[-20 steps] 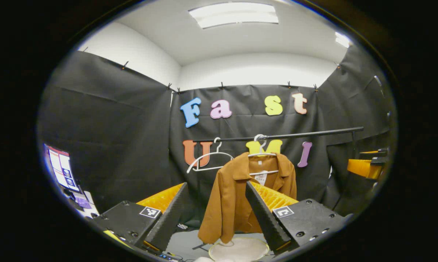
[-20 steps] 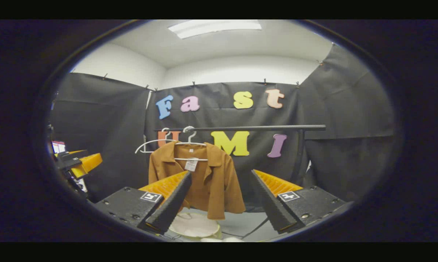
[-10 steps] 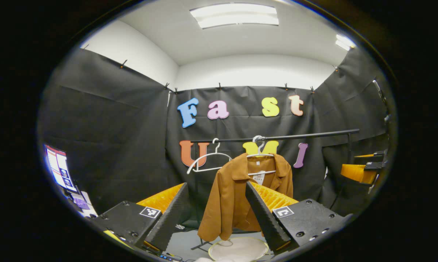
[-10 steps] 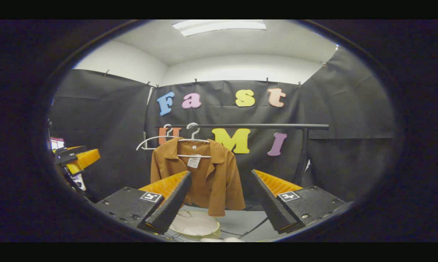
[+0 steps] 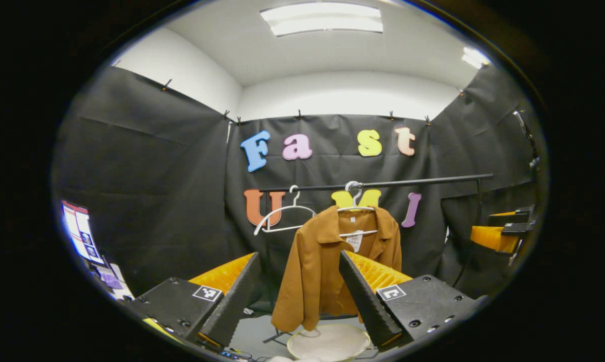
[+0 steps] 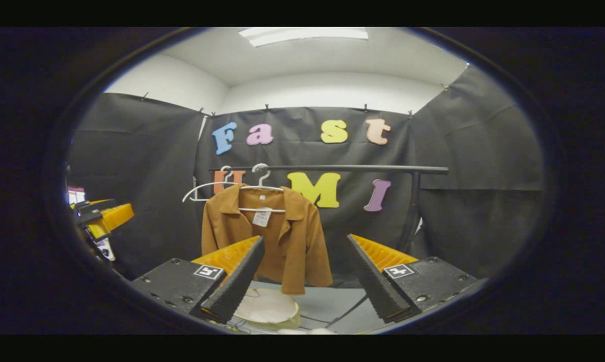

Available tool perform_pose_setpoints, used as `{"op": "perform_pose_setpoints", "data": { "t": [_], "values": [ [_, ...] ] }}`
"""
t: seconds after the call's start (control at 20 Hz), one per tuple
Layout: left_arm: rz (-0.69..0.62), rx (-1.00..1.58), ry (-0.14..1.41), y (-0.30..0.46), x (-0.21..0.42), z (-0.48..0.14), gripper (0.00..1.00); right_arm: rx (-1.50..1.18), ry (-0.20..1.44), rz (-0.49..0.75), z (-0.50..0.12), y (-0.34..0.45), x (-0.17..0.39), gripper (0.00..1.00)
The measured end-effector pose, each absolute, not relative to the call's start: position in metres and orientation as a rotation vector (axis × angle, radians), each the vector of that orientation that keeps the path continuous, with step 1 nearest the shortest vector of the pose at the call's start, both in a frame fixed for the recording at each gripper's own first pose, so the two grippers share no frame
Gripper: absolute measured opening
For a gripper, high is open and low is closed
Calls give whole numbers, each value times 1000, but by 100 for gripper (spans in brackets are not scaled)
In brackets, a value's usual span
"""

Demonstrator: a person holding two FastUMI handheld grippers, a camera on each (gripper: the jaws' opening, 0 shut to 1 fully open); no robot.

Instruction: Grasp the clothes on the hanger with both hands and then place them into the laundry hamper below.

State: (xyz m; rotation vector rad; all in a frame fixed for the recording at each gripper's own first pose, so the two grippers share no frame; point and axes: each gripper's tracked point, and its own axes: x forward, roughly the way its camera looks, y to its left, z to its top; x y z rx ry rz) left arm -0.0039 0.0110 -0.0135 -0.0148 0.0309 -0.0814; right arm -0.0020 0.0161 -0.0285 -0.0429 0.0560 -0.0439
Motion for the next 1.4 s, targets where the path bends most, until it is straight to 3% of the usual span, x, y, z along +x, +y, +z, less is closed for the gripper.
{"op": "perform_pose_setpoints", "data": {
  "t": [0.3, 0.35, 0.65, 0.7, 0.75, 1.0, 1.35, 1.4],
  "values": [
    [-94, -3, 45, -8, 19, -36, 100, -69, 104, -3, -60, 17, 22, 100],
    [-101, 3, 59, -15, 24, -45, 96, -66, 116, -3, -67, 15, 29, 100],
    [-136, -42, 93, -47, 61, -80, 100, -52, 154, 58, -98, 12, 96, 100],
    [-141, -54, 103, -51, 71, -86, 92, -40, 152, 75, -100, 14, 110, 100],
    [-146, -60, 102, -55, 80, -89, 100, -28, 153, 91, -101, 16, 124, 100],
    [-158, -45, 98, -73, 138, -104, 98, 33, 157, 165, -104, 25, 209, 100],
    [-103, 9, 96, -88, 209, -123, 100, 62, 188, 200, -131, 48, 312, 85],
    [-93, -3, 104, -90, 220, -127, 96, 63, 191, 203, -133, 50, 322, 85]
  ]
}}
